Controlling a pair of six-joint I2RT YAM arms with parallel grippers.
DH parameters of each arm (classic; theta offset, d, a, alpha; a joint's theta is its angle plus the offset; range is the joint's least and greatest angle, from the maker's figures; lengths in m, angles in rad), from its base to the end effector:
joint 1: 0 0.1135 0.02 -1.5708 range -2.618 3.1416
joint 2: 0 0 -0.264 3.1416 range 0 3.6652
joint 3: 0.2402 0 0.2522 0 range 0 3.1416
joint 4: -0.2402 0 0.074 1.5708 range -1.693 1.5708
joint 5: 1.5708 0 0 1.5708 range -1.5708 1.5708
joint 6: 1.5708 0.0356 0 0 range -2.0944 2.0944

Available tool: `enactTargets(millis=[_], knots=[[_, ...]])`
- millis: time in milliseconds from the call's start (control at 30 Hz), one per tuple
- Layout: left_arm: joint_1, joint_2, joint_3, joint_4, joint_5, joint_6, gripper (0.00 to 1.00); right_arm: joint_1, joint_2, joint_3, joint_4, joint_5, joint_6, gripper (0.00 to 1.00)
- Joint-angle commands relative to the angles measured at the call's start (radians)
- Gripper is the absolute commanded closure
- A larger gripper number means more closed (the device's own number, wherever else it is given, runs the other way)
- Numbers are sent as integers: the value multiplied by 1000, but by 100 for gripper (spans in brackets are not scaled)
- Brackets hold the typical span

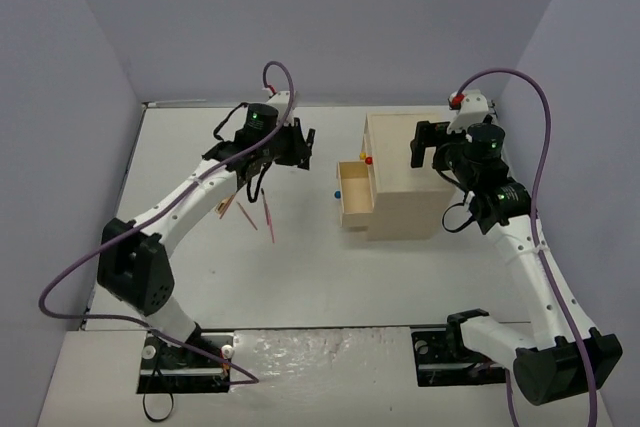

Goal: Organize the makeup

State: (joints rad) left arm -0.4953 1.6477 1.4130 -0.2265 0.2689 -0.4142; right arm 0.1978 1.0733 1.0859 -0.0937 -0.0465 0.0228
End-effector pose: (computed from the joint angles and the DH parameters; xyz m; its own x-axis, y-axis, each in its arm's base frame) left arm 0.3382 -0.1934 0.3299 -0.6271 -0.1022 -0.7722 0.4535 0.7581 -0.4686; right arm 0.2422 0.0502 0.3997 -0.0849 0.0062 -0.9964 -0.2398 0.9705 0.0265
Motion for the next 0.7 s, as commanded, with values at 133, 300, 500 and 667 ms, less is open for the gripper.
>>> enactTargets(millis=[133, 300, 500, 667], knots=[[-185, -93, -22, 105, -108, -454, 96, -1, -54, -7, 83, 43, 5, 0], [-254, -47, -8, 123, -151, -502, 91, -1, -61, -18, 82, 43, 5, 0], [-277, -6, 36, 100, -165, -503, 66, -1, -68, -20, 83, 78, 2, 0], [-279, -15, 50, 67, -189, -473, 43, 0, -69, -23, 82, 77, 2, 0]])
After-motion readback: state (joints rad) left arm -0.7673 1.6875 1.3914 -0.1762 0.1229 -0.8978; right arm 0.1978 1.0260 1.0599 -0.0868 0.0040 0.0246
